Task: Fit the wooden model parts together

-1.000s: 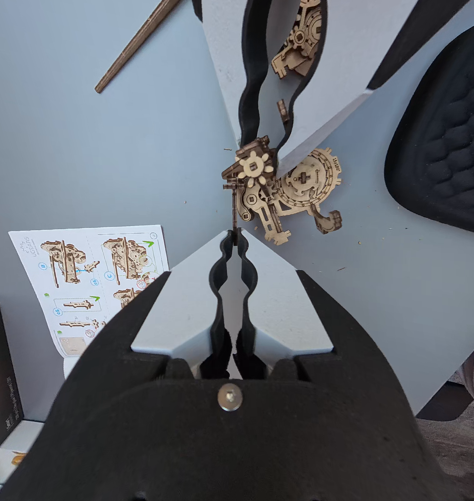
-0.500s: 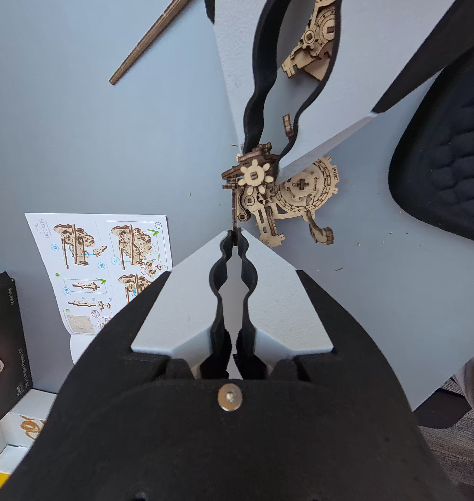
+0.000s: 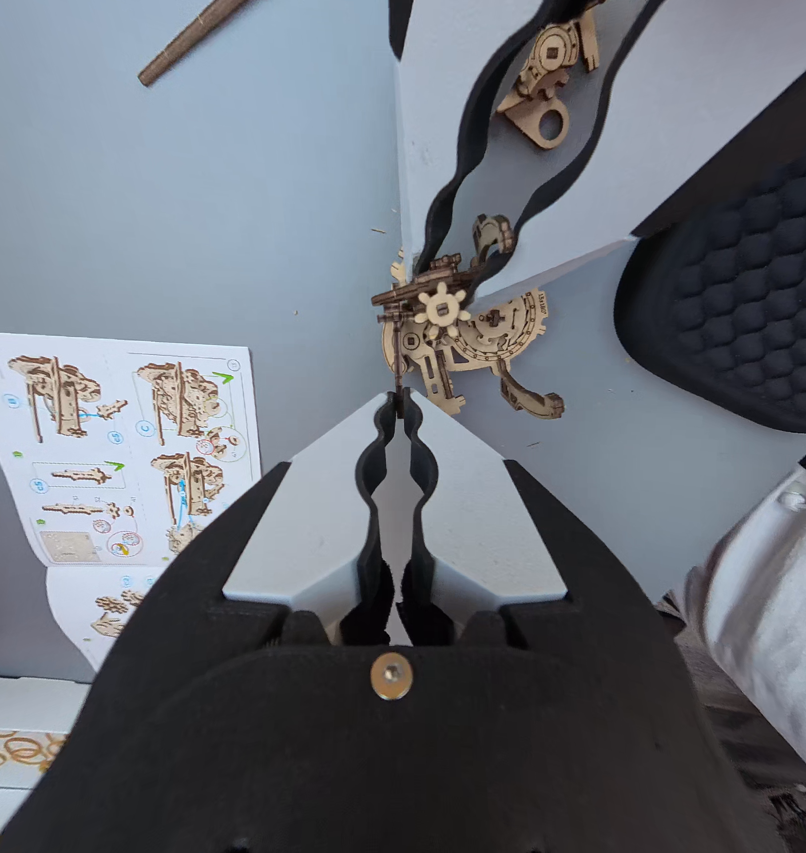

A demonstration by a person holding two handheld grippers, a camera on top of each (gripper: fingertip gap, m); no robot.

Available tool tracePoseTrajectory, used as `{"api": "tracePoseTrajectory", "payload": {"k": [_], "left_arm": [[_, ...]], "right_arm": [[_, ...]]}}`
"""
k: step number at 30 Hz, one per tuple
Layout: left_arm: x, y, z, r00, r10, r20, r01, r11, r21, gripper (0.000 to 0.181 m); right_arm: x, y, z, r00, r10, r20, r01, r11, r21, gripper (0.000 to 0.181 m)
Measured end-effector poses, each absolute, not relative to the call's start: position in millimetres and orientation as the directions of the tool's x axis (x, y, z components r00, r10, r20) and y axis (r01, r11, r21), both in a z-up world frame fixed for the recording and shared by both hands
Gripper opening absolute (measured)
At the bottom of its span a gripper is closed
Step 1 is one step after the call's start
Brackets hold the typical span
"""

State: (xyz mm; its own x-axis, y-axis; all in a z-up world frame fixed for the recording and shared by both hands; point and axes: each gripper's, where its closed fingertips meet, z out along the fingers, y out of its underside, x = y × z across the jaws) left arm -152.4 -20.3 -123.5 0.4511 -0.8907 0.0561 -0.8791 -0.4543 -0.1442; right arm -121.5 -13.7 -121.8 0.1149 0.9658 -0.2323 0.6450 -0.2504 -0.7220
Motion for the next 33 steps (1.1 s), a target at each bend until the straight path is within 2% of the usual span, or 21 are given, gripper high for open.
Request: {"api": "tracePoseTrajectory", "payload": {"k": [4,10,18,26,33], "left_arm": [[-152,-25,-122,0.499,-0.853,0.152,-0.852,-0.515,-0.092,0.001],[-149,-28,-118,0.547,-0.791,0.273,-0.804,-0.587,-0.09,0.001],[-148,-27,-121,0.572,-0.755,0.321,-0.778,-0.623,-0.08,0.001],[-146,-18,-109,0.567,-0.758,0.323,-0.744,-0.64,-0.194,0.0],[-145,-14,-107,0.567,-0.772,0.286,-0.735,-0.631,-0.248,0.001]], "right_arm": [[-124,-15,-125,0.116,0.958,-0.261,0.64,-0.273,-0.718,0.016],[-124,-15,-125,0.109,0.953,-0.282,0.627,-0.286,-0.725,0.016],[-123,-16,-126,0.07,0.962,-0.264,0.628,-0.248,-0.738,0.017],[-122,-16,-125,0.053,0.967,-0.249,0.625,-0.226,-0.747,0.016],[-124,-12,-117,0.094,0.934,-0.343,0.568,-0.333,-0.752,0.016]]}}
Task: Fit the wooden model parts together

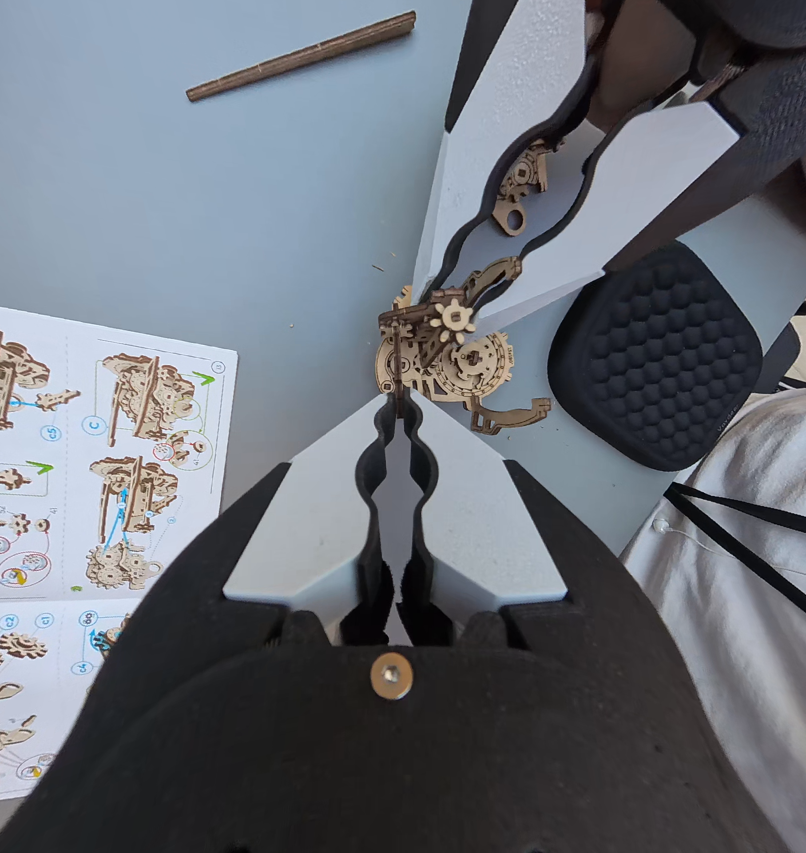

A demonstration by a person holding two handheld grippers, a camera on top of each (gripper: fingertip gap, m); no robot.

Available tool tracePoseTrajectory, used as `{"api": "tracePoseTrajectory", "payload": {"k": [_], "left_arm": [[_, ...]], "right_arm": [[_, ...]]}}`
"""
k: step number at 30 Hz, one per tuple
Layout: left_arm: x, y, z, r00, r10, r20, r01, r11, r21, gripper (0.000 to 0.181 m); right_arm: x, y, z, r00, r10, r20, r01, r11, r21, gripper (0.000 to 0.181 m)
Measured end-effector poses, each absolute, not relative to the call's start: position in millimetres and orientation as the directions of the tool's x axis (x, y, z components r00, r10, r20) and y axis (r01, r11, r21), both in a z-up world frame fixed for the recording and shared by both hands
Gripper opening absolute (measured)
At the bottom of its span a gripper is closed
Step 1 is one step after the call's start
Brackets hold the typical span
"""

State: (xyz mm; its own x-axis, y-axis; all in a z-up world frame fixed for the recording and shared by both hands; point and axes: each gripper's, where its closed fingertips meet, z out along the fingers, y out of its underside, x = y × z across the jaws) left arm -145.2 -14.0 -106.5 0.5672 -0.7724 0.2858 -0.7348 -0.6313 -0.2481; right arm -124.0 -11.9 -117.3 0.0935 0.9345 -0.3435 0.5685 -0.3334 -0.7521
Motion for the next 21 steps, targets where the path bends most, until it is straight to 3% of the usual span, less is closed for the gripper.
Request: {"api": "tracePoseTrajectory", "payload": {"k": [16,21], "left_arm": [[-140.1,-23.0,-98.8,0.544,-0.772,0.329,-0.694,-0.634,-0.341,0.003],[-144.5,-20.3,-102.6,0.535,-0.807,0.25,-0.749,-0.59,-0.301,0.002]], "right_arm": [[-124.8,-13.4,-110.9,-0.011,0.902,-0.431,0.459,-0.379,-0.804,0.016],[-125.1,-14.8,-113.4,-0.012,0.934,-0.358,0.481,-0.308,-0.821,0.016]]}}
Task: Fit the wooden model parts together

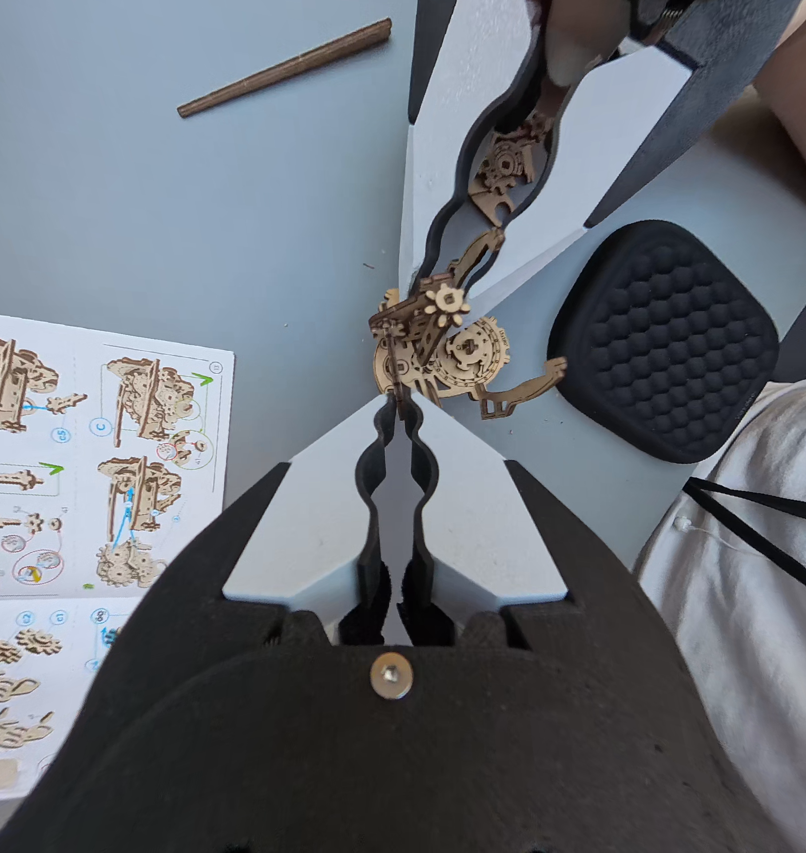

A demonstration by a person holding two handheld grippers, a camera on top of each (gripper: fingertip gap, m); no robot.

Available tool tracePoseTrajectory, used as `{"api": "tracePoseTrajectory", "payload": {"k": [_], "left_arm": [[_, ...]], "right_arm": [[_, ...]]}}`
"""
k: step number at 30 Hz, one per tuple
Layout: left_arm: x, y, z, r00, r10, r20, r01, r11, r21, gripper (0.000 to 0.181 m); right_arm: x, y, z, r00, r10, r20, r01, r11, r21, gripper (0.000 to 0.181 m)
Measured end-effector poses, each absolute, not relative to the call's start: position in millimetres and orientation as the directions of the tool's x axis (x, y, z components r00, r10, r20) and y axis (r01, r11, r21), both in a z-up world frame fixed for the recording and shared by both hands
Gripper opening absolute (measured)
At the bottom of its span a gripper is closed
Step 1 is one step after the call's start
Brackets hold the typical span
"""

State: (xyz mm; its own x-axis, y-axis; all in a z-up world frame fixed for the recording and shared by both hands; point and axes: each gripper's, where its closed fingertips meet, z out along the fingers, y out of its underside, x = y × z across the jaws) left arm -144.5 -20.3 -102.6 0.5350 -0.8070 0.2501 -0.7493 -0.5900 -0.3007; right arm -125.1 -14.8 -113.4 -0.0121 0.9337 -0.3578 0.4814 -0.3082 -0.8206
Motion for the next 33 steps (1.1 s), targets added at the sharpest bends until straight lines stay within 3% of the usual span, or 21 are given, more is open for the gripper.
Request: {"api": "tracePoseTrajectory", "payload": {"k": [15,21,28,30,33], "left_arm": [[-139,-16,-102,0.514,-0.824,0.237,-0.745,-0.566,-0.353,0.002],[-129,-10,-91,0.501,-0.827,0.253,-0.716,-0.561,-0.416,0.013],[-130,-6,-84,0.493,-0.832,0.256,-0.693,-0.553,-0.464,0.009],[-136,-1,-77,0.486,-0.849,0.207,-0.693,-0.519,-0.5,0.008],[-176,27,-80,0.489,-0.862,-0.132,-0.802,-0.384,-0.457,0.004]], "right_arm": [[-127,-16,-105,-0.024,0.926,-0.378,0.444,-0.329,-0.834,0.016],[-125,-13,-104,-0.025,0.907,-0.42,0.421,-0.371,-0.827,0.016],[-124,-16,-109,-0.035,0.898,-0.438,0.443,-0.379,-0.813,0.016],[-125,-16,-110,-0.033,0.894,-0.447,0.441,-0.388,-0.809,0.016],[-124,-15,-112,-0.029,0.892,-0.452,0.444,-0.394,-0.805,0.016]]}}
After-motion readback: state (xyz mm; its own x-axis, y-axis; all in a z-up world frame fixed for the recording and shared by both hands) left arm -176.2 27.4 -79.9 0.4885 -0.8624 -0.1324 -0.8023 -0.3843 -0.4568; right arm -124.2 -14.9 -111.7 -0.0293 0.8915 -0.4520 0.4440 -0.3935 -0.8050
